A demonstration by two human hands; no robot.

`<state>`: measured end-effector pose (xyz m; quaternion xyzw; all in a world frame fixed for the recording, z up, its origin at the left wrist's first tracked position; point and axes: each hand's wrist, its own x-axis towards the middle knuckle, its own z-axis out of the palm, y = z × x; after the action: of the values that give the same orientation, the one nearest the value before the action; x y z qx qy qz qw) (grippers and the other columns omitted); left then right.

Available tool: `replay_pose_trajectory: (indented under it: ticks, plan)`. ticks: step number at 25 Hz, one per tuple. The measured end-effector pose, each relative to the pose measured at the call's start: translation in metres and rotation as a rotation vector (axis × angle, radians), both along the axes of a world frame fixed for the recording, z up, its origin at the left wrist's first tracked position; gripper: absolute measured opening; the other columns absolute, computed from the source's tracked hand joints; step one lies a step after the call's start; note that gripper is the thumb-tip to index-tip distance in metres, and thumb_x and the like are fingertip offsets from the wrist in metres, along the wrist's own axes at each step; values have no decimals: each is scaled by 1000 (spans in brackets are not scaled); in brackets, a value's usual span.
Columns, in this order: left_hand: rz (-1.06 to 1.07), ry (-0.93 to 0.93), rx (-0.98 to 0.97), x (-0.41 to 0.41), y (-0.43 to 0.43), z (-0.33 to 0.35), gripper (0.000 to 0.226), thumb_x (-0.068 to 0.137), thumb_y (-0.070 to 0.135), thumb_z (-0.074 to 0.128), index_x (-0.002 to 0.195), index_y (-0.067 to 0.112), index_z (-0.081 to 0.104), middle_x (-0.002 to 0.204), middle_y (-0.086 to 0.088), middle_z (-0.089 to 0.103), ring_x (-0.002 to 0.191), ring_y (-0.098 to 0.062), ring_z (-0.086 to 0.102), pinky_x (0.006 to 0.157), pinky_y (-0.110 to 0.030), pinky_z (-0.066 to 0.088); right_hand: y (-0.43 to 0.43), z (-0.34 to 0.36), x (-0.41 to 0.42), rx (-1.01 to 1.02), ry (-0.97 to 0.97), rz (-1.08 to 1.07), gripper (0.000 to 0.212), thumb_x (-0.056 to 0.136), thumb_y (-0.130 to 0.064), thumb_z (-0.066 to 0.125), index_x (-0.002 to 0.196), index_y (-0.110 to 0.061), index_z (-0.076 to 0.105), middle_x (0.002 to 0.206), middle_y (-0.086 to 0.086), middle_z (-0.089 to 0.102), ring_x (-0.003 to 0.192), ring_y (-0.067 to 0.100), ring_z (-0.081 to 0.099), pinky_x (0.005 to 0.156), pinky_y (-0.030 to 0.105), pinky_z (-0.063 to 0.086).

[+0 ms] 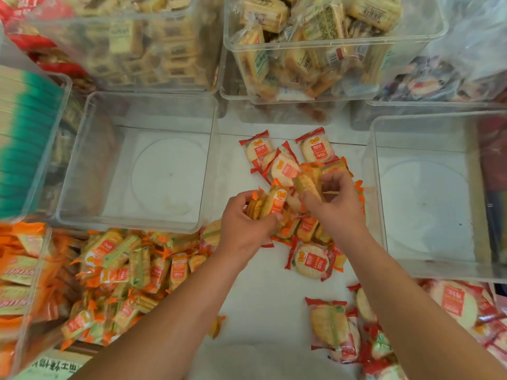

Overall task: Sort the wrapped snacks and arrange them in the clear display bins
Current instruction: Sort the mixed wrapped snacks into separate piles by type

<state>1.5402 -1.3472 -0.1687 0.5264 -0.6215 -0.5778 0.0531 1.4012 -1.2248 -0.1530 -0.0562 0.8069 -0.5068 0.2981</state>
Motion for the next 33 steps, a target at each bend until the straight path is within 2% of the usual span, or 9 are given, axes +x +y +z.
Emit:
replay_pose_trajectory:
  ticks: [4,8,11,14,19,24,27,30,33]
  plan:
    - [43,78,-18,61,2,20,58,57,31,96,108,37,70,110,0,74,95,-18,75,82,-47,64,25,21,75,-94,-106,-82,47,84,-12,84,121,-20,56,101,-3,62,69,-8,59,61,22,55]
    - [80,76,16,130,12,31,51,62,34,95,107,35,71,102,0,77,91,-19,77,80,-51,63,26,28,154,-44,-242,-36,46,87,-6,80,125,-17,58,102,0,63,60,-7,64,48,16,51]
    - [121,66,-24,181,11,37,50,61,39,93,107,38,71,105,2,76,93,-16,75,83,-47,63,9,30,201,-34,-324,11,47,84,-18,85,124,-22,60,111,-1,68,73,2,71,58,19,54]
    - [233,25,-51,233,-23,40,47,66,39,93,106,34,71,101,6,76,91,-11,74,83,-40,63,-15,28,237,-16,-393,41,55,81,-29,88,128,-24,59,109,3,71,88,22,75,79,37,60]
    - [320,-111,-236,287,-118,41,56,66,60,84,111,33,66,106,9,73,96,-13,71,89,-45,60,-68,18,289,18,-362,89,56,80,-35,88,127,-28,57,115,2,66,98,22,70,85,42,60]
    - [-137,-365,-476,309,-154,35,65,83,71,61,125,22,62,116,-3,60,109,-28,61,84,-44,56,-100,0,318,105,-328,148,73,80,-31,87,141,-21,48,121,0,61,104,20,64,83,34,54]
    - [-151,-370,-472,336,-146,36,55,84,59,71,124,21,63,104,1,57,97,-26,63,73,-34,50,-102,-5,336,126,-324,163,76,78,-27,90,142,-17,49,122,0,60,105,20,63,78,32,53]
    - [-19,-311,-356,365,-131,32,52,83,49,79,123,20,62,92,8,64,87,-21,67,67,-32,49,-103,-5,350,49,-230,91,57,78,-30,90,123,-29,56,110,-9,64,102,13,64,78,31,56]
    - [72,-285,-368,373,-135,19,63,84,42,81,135,15,55,109,3,70,100,-22,70,78,-35,55,-103,-6,357,48,-114,88,57,80,-35,87,126,-34,54,113,-14,64,106,7,62,88,36,57]
